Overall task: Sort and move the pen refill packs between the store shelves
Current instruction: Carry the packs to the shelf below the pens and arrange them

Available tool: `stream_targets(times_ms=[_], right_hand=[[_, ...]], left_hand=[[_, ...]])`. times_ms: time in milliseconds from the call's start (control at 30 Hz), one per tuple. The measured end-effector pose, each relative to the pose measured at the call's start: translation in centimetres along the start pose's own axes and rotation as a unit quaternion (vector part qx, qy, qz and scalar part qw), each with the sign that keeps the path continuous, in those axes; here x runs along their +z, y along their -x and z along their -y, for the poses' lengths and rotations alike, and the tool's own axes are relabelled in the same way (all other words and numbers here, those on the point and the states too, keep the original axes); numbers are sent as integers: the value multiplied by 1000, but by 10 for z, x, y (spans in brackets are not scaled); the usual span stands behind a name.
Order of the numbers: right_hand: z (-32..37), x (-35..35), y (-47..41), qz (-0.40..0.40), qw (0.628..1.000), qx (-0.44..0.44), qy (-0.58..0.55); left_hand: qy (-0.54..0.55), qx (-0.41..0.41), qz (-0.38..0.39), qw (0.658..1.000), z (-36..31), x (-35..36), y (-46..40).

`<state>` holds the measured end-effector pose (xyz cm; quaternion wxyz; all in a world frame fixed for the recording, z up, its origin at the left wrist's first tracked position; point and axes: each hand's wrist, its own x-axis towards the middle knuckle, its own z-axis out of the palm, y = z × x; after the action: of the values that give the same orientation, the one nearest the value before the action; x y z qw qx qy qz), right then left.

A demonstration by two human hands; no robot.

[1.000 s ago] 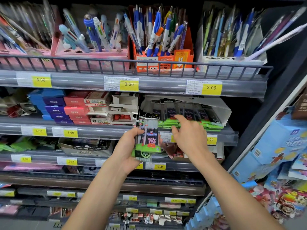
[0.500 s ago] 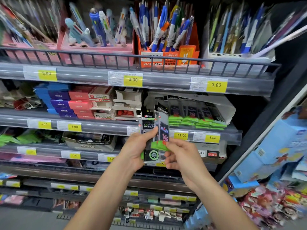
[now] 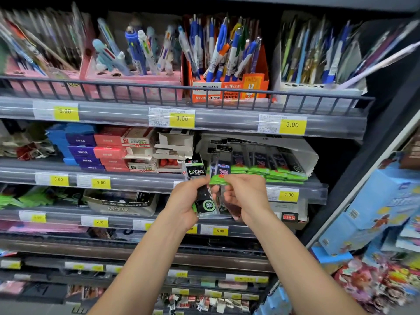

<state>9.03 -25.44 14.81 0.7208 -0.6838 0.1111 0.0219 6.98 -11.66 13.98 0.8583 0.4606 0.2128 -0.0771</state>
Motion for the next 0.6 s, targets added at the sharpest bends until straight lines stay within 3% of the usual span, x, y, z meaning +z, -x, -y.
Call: stream_targets(times_ms=[100, 167, 200, 300, 367, 600], right_hand=[[-7, -9, -3, -43, 971, -116, 206], [-14, -20, -4, -125, 884, -278, 355], [-17, -25, -4, -129, 831, -371, 394], [-25, -35, -14, -8, 673, -546, 499], [-25, -34, -23, 39, 613, -571, 545], [-5, -9, -42, 18, 588, -537, 605]], left_hand=[[17, 8, -24, 1000, 2, 3, -8], [21, 10, -36, 999, 2, 4, -12], [24, 9, -38, 999, 3, 4, -14], [38, 1, -23, 999, 2, 5, -17], [43, 3, -18, 999, 1, 5, -19], [30, 41, -51, 997, 1, -6, -16]])
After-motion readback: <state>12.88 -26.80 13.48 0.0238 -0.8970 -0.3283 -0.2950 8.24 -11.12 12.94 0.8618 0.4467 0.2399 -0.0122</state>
